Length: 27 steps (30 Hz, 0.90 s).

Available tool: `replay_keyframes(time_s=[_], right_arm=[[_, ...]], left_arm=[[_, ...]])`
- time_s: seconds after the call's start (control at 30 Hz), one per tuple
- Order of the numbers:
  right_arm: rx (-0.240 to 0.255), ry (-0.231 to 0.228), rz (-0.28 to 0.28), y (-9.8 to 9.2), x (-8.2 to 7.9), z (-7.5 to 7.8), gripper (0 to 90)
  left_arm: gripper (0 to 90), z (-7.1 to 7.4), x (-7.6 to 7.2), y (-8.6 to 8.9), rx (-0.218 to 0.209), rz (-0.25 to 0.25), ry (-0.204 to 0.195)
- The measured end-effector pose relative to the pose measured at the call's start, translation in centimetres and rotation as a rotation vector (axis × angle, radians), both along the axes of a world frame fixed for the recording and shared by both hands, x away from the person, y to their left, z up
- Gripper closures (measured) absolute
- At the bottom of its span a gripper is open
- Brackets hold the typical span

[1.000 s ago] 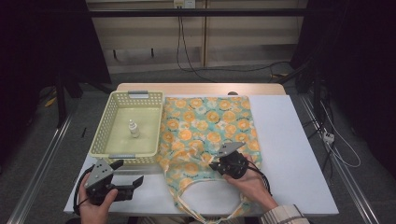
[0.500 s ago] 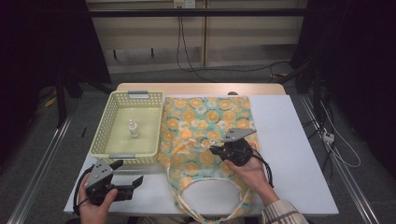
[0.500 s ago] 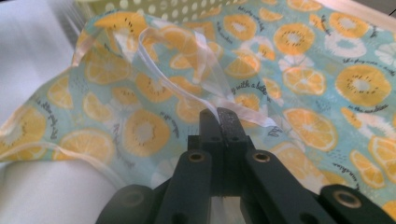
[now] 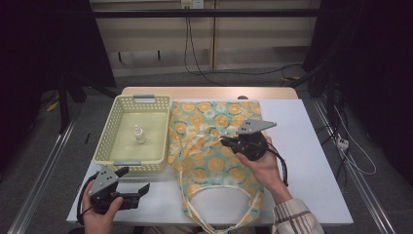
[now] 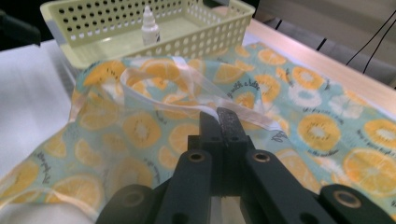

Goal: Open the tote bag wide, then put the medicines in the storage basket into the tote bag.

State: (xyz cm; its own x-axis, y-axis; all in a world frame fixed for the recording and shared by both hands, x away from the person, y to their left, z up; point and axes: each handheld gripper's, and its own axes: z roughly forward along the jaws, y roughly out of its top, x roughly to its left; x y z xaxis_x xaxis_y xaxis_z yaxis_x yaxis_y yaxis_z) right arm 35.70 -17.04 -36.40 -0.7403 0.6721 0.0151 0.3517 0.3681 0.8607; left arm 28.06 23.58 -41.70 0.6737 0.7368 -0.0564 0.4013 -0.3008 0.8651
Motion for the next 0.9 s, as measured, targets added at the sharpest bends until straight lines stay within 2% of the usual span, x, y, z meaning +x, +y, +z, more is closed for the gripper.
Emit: replay_keyframes(time_s=[0.33, 0.37, 0.57, 0.77, 0.9], right_arm=[[0.055, -0.046, -0.019, -0.4, 1.2, 2.1, 90.0], [0.063, -0.05, -0.017, -0.5, 1.3, 2.3, 90.0], [0.073, -0.033, -0.022, -0.9, 1.3, 1.8, 90.0], [0.083, -0.024, -0.033, -1.5, 1.2, 1.6, 90.0], [0.088, -0.013, -0.024, -1.5, 1.3, 1.4, 90.0]], left_arm=[[8.1, 0.0, 0.1, 0.3, -0.014, 0.0, 0.018], [8.1, 0.0, 0.1, 0.4, -0.032, 0.011, 0.03], [8.1, 0.3, 0.5, 0.8, -0.049, 0.033, 0.034], [7.2, 1.6, 0.9, 0.5, -0.03, -0.015, 0.041], [7.0, 2.4, 1.7, 0.5, -0.029, -0.024, 0.045]])
